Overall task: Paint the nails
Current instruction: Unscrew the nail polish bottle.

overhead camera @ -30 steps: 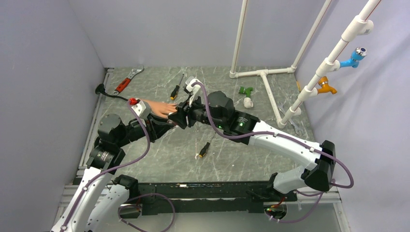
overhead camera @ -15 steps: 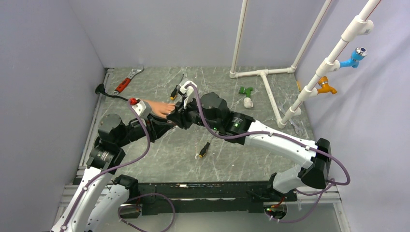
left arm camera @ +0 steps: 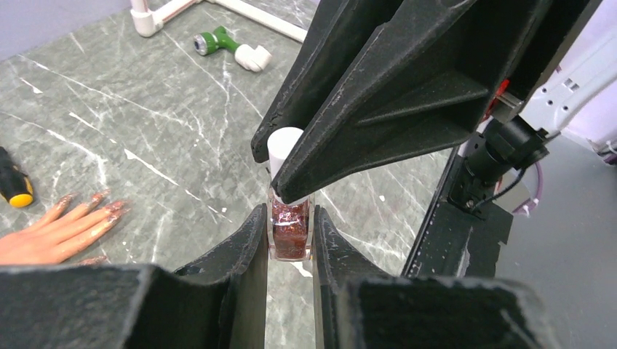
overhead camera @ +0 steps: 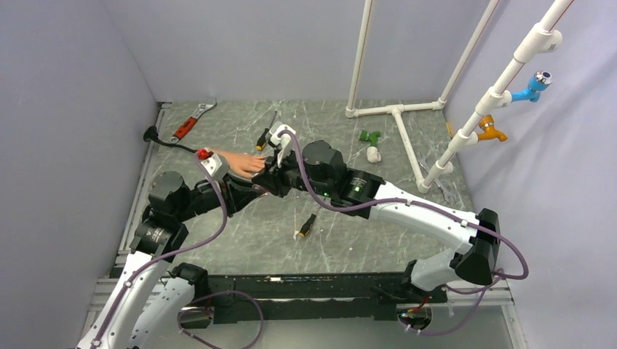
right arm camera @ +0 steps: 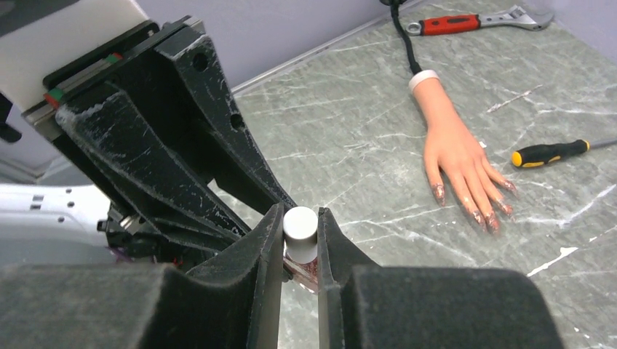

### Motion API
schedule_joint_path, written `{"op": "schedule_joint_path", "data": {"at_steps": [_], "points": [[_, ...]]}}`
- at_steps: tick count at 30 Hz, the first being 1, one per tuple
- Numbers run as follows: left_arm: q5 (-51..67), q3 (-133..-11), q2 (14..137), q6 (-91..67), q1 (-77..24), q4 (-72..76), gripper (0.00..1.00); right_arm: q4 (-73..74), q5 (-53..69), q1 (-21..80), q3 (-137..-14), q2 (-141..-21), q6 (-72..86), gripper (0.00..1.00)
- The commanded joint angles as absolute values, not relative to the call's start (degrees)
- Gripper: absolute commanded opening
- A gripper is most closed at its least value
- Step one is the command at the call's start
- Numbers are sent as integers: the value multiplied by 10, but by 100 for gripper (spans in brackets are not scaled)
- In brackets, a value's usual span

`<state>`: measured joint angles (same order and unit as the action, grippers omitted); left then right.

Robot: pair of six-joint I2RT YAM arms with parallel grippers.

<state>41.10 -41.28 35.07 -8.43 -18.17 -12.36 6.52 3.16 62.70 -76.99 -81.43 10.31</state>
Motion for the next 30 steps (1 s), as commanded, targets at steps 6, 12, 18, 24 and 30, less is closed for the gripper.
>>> {"op": "schedule_joint_path", "data": {"at_steps": [6,12,18,24,30], "points": [[560,-432,346,-46,-181,-87,0,27,186,627,-698,-735,52,0],[663,-422,348,-52,-182,-50,0,3,305,613,-654,-709,51,0],[699,-425,363,-47,-185,-53,0,3,352,611,-651,-712,48,0],[681,-429,365,-32,-190,-73,0,5,291,607,-659,-711,68,58],[567,-441,369,-16,-190,-123,0,-5,186,594,-652,-687,99,99]]}}
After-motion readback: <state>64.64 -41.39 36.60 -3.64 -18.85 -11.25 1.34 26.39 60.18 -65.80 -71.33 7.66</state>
